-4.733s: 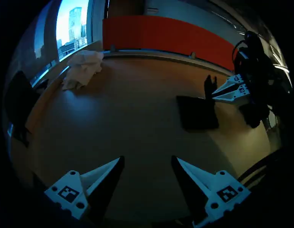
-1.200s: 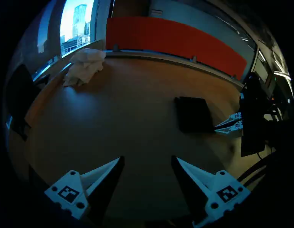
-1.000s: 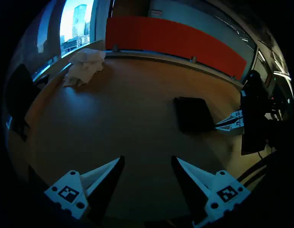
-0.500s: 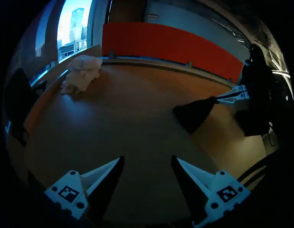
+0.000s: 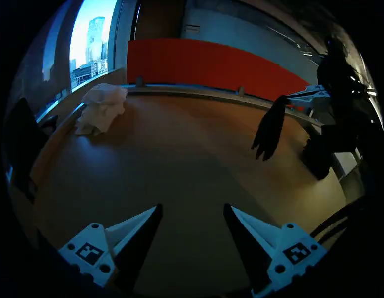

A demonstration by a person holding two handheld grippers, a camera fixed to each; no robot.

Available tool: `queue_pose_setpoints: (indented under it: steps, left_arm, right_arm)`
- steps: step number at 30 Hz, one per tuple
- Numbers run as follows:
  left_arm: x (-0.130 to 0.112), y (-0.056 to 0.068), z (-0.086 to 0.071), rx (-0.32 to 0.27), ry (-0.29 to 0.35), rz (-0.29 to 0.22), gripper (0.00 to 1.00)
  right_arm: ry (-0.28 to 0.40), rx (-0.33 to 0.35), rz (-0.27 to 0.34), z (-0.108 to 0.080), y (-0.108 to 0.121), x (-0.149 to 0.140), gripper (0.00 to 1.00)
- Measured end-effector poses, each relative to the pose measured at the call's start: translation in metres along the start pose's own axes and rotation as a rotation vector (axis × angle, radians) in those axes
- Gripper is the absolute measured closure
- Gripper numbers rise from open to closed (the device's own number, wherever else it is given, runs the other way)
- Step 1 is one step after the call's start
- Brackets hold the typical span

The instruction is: Fold towel

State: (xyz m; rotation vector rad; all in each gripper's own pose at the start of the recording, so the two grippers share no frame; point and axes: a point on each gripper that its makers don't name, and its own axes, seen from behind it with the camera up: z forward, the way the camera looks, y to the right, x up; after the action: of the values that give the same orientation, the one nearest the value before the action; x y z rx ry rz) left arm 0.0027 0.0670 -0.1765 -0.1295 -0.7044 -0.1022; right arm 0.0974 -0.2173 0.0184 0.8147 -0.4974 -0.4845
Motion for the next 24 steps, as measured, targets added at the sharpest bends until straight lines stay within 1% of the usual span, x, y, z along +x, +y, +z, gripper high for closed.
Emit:
queue_pose_setpoints:
  steps: [8,14,18,24]
  left_arm:
    - [0.005,0.001,-0.001,-0.02,0.009,-0.007,0.09]
    - [0.006,0.001,-0.002,-0.017,0.007,0.006,0.09]
    - [0.007,0.003,-0.003,-0.016,0.006,0.004,0.1]
    - [0.009,0.004,-0.005,-0.004,0.005,0.007,0.09]
  right_arm:
    - [-0.025,-0.059,0.012,-0.037,0.036,-0.017,0.95]
    - [-0.056,-0.091,0.031,-0.063,0.068,-0.035,0.95]
    - [-0.079,-0.114,0.039,-0.081,0.09,-0.05,0.95]
    - [-0.109,-0.155,0.055,-0.108,0.128,-0.071,0.95]
